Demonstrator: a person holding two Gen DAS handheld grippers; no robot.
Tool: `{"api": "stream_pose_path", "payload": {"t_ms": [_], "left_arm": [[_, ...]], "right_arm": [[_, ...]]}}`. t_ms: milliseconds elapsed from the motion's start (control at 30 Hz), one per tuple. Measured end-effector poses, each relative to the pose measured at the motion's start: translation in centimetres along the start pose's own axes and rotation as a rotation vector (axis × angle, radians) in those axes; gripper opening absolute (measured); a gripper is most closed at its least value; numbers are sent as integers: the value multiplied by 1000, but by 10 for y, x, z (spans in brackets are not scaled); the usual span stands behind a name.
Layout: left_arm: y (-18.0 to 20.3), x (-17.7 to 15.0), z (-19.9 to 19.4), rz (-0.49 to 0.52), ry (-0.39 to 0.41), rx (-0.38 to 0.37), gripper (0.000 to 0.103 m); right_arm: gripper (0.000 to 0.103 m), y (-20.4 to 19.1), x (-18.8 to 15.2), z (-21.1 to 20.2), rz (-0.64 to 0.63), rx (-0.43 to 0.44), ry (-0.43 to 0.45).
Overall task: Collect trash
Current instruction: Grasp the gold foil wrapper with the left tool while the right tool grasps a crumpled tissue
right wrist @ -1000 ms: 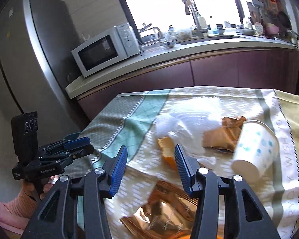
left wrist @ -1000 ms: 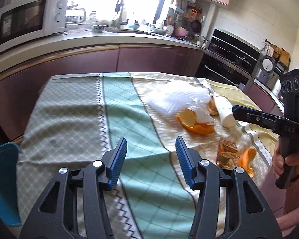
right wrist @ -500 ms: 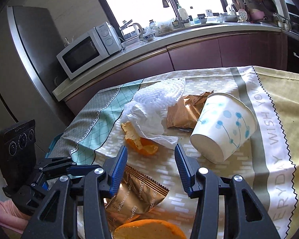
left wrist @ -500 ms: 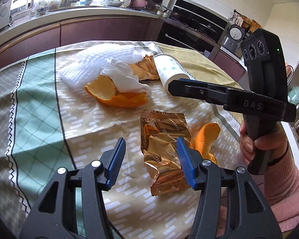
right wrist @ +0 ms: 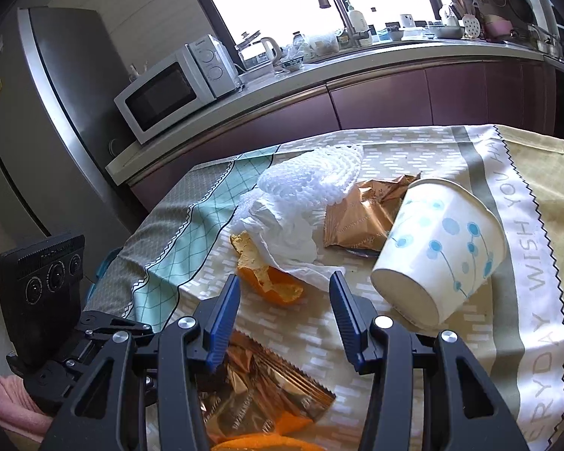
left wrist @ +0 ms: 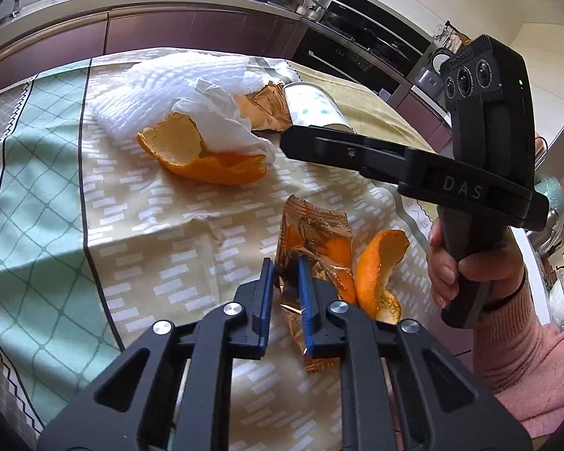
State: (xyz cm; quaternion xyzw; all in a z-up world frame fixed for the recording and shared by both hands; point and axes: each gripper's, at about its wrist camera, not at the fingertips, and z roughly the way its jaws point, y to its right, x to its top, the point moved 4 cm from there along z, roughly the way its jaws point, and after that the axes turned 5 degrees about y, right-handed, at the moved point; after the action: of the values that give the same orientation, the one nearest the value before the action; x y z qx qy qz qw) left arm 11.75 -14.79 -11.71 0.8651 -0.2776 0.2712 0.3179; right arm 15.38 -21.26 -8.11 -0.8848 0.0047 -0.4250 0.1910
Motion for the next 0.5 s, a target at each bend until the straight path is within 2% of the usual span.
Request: {"api": "stream_pose_path", "payload": {"t_ms": [400, 433, 500], "left_arm": [[-6, 4, -21, -5, 63, 15, 9], [-9, 4, -23, -9, 67, 15, 9], [-13, 4, -28, -19, 74, 16, 9]], "right_arm": [[45, -11, 9, 39, -125, -82, -114], [42, -10, 7, 41, -125, -86, -119], [29, -10, 4, 44, -128, -86, -128]]}}
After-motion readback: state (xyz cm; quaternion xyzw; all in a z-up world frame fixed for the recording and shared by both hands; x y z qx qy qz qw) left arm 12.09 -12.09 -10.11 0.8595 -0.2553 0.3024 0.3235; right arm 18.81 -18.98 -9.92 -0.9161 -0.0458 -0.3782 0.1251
